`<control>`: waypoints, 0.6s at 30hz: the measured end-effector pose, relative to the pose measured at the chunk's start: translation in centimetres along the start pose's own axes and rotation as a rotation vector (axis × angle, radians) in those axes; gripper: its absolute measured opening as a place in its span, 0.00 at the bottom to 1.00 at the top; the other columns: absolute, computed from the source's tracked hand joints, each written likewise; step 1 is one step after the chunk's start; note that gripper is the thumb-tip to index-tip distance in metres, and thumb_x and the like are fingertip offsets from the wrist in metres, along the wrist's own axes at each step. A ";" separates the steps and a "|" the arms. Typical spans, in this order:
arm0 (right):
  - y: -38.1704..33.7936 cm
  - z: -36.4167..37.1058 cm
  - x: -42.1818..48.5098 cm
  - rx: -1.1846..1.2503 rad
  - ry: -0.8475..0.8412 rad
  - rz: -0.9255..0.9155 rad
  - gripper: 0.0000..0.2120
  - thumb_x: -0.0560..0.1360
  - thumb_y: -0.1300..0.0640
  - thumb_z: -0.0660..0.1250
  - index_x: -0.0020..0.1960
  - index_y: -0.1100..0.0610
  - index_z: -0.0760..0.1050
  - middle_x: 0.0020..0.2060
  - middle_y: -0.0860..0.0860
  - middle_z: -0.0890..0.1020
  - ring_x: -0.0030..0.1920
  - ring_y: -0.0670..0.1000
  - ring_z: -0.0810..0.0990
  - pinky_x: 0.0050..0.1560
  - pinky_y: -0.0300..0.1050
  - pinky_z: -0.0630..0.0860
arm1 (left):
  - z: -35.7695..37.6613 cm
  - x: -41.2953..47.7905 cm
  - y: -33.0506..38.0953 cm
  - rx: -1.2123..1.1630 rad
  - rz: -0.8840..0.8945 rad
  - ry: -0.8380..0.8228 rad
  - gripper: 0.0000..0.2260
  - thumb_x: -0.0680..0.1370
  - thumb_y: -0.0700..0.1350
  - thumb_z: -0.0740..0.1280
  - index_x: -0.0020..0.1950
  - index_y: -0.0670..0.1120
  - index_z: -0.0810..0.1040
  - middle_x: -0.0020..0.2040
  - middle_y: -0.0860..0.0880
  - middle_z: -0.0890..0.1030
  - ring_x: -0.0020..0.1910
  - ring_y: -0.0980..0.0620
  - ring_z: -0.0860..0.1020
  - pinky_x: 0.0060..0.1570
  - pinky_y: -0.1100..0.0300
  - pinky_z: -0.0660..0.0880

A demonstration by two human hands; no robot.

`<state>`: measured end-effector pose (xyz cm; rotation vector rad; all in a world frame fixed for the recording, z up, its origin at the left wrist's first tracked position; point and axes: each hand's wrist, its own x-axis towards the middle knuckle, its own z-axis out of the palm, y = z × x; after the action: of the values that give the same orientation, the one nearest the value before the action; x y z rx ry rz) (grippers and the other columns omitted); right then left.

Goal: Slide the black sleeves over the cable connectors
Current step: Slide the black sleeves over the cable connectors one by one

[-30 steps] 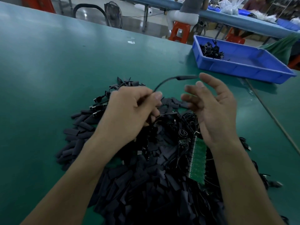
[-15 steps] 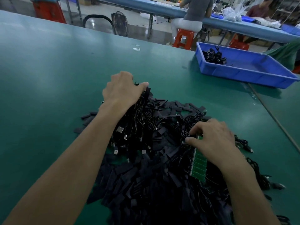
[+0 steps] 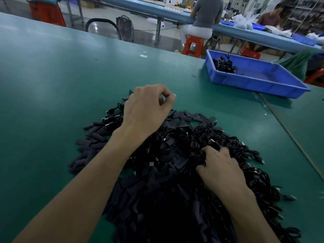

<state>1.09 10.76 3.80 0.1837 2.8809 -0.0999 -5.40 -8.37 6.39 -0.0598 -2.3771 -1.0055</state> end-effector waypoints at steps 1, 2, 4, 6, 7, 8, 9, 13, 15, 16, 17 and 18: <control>0.2 -0.1 0.0 0.053 0.061 -0.007 0.18 0.80 0.53 0.63 0.68 0.52 0.69 0.63 0.58 0.71 0.54 0.60 0.74 0.47 0.48 0.69 | 0.1 -0.4 0.1 -0.052 0.015 -0.024 0.07 0.79 0.54 0.69 0.43 0.54 0.83 0.27 0.60 0.73 0.28 0.60 0.73 0.31 0.63 0.66; 0.4 -0.5 0.1 0.097 0.123 -0.020 0.17 0.80 0.55 0.62 0.68 0.52 0.71 0.57 0.57 0.75 0.48 0.57 0.74 0.45 0.47 0.68 | 0.2 -0.8 0.2 -0.100 0.033 -0.039 0.07 0.79 0.52 0.70 0.42 0.53 0.83 0.26 0.60 0.72 0.27 0.60 0.71 0.32 0.63 0.66; 1.1 -1.5 0.2 0.215 0.211 -0.058 0.22 0.77 0.61 0.61 0.70 0.49 0.72 0.54 0.57 0.78 0.43 0.55 0.74 0.44 0.47 0.70 | 0.2 -1.5 0.5 -0.163 0.066 -0.041 0.08 0.79 0.49 0.70 0.41 0.51 0.83 0.24 0.59 0.70 0.25 0.59 0.70 0.34 0.65 0.67; 1.6 -2.8 0.3 0.353 0.307 -0.130 0.27 0.73 0.65 0.62 0.68 0.46 0.75 0.54 0.56 0.82 0.48 0.57 0.79 0.50 0.49 0.75 | 0.3 -1.9 1.0 -0.199 0.081 -0.065 0.07 0.79 0.48 0.71 0.41 0.49 0.83 0.24 0.59 0.71 0.26 0.58 0.72 0.34 0.71 0.66; 1.7 -3.4 0.4 0.407 0.366 -0.184 0.27 0.72 0.67 0.62 0.66 0.45 0.77 0.52 0.53 0.83 0.52 0.56 0.80 0.54 0.48 0.76 | 0.4 -2.1 1.2 -0.217 0.077 -0.101 0.06 0.79 0.47 0.71 0.42 0.49 0.83 0.26 0.59 0.74 0.28 0.58 0.74 0.35 0.73 0.66; 1.6 -3.8 0.5 0.468 0.416 -0.248 0.28 0.71 0.69 0.62 0.63 0.45 0.78 0.48 0.48 0.83 0.54 0.52 0.81 0.56 0.44 0.76 | 0.7 -2.3 1.4 -0.240 0.071 -0.155 0.03 0.78 0.46 0.71 0.45 0.49 0.84 0.30 0.59 0.77 0.31 0.59 0.77 0.36 0.74 0.67; 1.5 -4.1 0.7 0.547 0.440 -0.313 0.29 0.71 0.71 0.61 0.61 0.44 0.79 0.46 0.41 0.83 0.54 0.46 0.82 0.56 0.39 0.76 | 0.9 -2.4 1.6 -0.266 0.068 -0.217 0.03 0.78 0.45 0.71 0.50 0.49 0.84 0.34 0.59 0.79 0.35 0.59 0.78 0.37 0.75 0.69; 1.6 -5.0 1.5 0.854 0.339 -0.532 0.30 0.75 0.74 0.60 0.59 0.40 0.78 0.49 0.42 0.86 0.52 0.44 0.84 0.52 0.42 0.81 | 2.0 -3.0 1.9 -0.355 0.070 -0.409 0.17 0.79 0.44 0.71 0.68 0.52 0.76 0.52 0.54 0.76 0.45 0.59 0.80 0.48 0.73 0.74; 2.1 -5.3 1.8 0.963 0.235 -0.603 0.30 0.77 0.76 0.60 0.61 0.43 0.78 0.49 0.49 0.87 0.47 0.52 0.86 0.48 0.50 0.83 | 2.1 -3.0 1.9 -0.403 0.006 -0.310 0.18 0.80 0.44 0.70 0.69 0.53 0.74 0.54 0.53 0.74 0.43 0.59 0.78 0.48 0.69 0.75; 2.4 -5.4 1.9 1.011 0.182 -0.638 0.29 0.77 0.77 0.60 0.61 0.45 0.78 0.48 0.50 0.87 0.45 0.51 0.86 0.46 0.45 0.83 | 2.1 -2.9 1.8 -0.425 -0.046 -0.249 0.16 0.79 0.44 0.70 0.67 0.51 0.75 0.53 0.53 0.74 0.40 0.59 0.77 0.46 0.68 0.75; 2.6 -5.4 2.0 1.053 0.135 -0.657 0.28 0.77 0.78 0.60 0.61 0.46 0.77 0.48 0.50 0.87 0.44 0.48 0.86 0.44 0.40 0.82 | 2.0 -2.8 1.7 -0.448 -0.099 -0.227 0.13 0.79 0.44 0.71 0.63 0.50 0.76 0.52 0.53 0.76 0.38 0.58 0.76 0.44 0.66 0.77; 2.8 -5.4 2.2 1.083 0.094 -0.656 0.27 0.77 0.78 0.60 0.61 0.47 0.77 0.47 0.50 0.87 0.44 0.47 0.86 0.44 0.37 0.80 | 1.9 -2.6 1.5 -0.470 -0.139 -0.251 0.09 0.79 0.44 0.71 0.59 0.49 0.78 0.49 0.54 0.79 0.35 0.57 0.78 0.40 0.63 0.79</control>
<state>-1.94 14.26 8.31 -0.5817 2.5010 -1.7551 -3.73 -5.61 4.98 -0.2078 -2.3318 -1.6944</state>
